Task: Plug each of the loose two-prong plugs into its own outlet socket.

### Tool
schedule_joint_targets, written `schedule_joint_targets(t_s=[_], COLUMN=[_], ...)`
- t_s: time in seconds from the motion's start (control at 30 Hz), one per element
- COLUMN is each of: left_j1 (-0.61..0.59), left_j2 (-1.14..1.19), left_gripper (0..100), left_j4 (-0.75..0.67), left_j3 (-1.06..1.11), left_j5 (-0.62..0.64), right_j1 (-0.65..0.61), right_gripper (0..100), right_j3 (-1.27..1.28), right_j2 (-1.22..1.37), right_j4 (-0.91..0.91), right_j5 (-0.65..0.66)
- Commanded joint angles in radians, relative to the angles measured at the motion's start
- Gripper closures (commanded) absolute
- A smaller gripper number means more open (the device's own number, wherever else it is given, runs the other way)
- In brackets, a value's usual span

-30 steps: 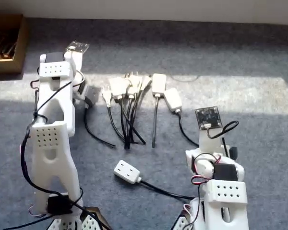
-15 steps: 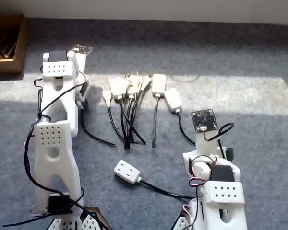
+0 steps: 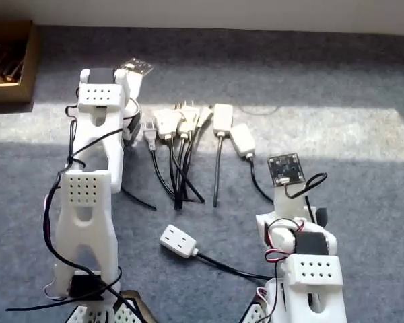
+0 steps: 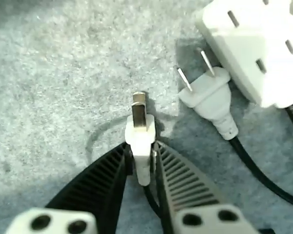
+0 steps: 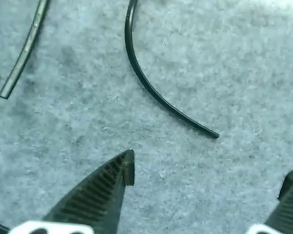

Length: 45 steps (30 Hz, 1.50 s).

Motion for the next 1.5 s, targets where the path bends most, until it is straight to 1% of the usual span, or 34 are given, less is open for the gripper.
schedule_joint_targets(t_s=[0.0,0.07,0.13,0.27,0.33,0.4,0.43,0.5,0.6,0.7,0.77,0.87,0.97,1.03,1.1,1.17,1.23,1.3,1.37,1.4,1.47], left_j1=[0.022,0.022,0.019,0.010,0.005,0.002,0.002,0.002,0.004,0.022,0.053,0.122,0.226,0.325,0.447,0.572,0.679,0.750,0.783,0.792,0.799], left_j2=[-0.013,-0.010,-0.010,-0.010,-0.010,-0.015,-0.016,-0.022,-0.082,-0.189,-0.283,-0.461,-0.661,-0.789,-0.897,-0.970,-1.004,-0.998,-0.970,-0.947,-0.895], left_gripper=[90,84,80,80,86,96,100,99,100,100,100,100,100,100,100,99,99,99,97,94,87], left_j4=[0.017,0.017,0.015,0.015,0.015,0.015,0.015,0.017,0.025,0.026,0.026,0.026,0.026,0.026,0.025,0.025,0.018,-0.020,-0.066,-0.092,-0.141], left_j3=[0.024,0.053,0.076,0.087,0.087,0.082,0.081,0.079,0.088,0.134,0.200,0.332,0.506,0.645,0.779,0.880,0.920,0.921,0.921,0.920,0.917], left_j5=[-0.008,-0.008,-0.008,-0.009,-0.014,-0.018,-0.043,-0.097,-0.106,-0.127,-0.149,-0.164,-0.186,-0.201,-0.229,-0.269,-0.287,-0.285,-0.278,-0.253,-0.212], right_j1=[-0.010,-0.010,-0.010,-0.010,-0.010,-0.010,-0.010,-0.010,-0.010,-0.001,0.030,0.130,0.257,0.343,0.417,0.469,0.513,0.564,0.605,0.616,0.618], right_gripper=[56.1,56.1,56.1,56.1,56.1,56.1,56.1,56.1,56.1,56.1,56.1,56.2,56.2,56.2,56.2,56.2,56.2,56.2,56.2,56.2,56.2], right_j3=[-0.004,-0.004,-0.004,-0.004,-0.004,-0.004,0.001,0.010,0.010,0.002,0.002,-0.007,-0.045,-0.061,-0.061,-0.053,-0.050,-0.050,-0.059,-0.059,-0.061], right_j2=[-0.013,-0.013,-0.013,-0.013,-0.013,-0.013,-0.013,-0.019,-0.019,-0.019,-0.019,-0.019,-0.019,-0.019,-0.019,-0.019,-0.019,-0.019,-0.019,-0.019,-0.019], right_j4=[-0.016,-0.016,-0.016,-0.016,-0.016,-0.016,-0.016,-0.018,-0.018,-0.018,-0.018,-0.018,-0.015,-0.013,-0.012,-0.010,-0.008,-0.004,0.030,0.048,0.067], right_j5=[-0.009,-0.009,-0.009,-0.009,-0.009,-0.009,-0.009,-0.009,-0.009,-0.009,-0.009,-0.012,-0.058,-0.057,-0.052,-0.002,0.031,0.034,0.034,0.034,0.035])
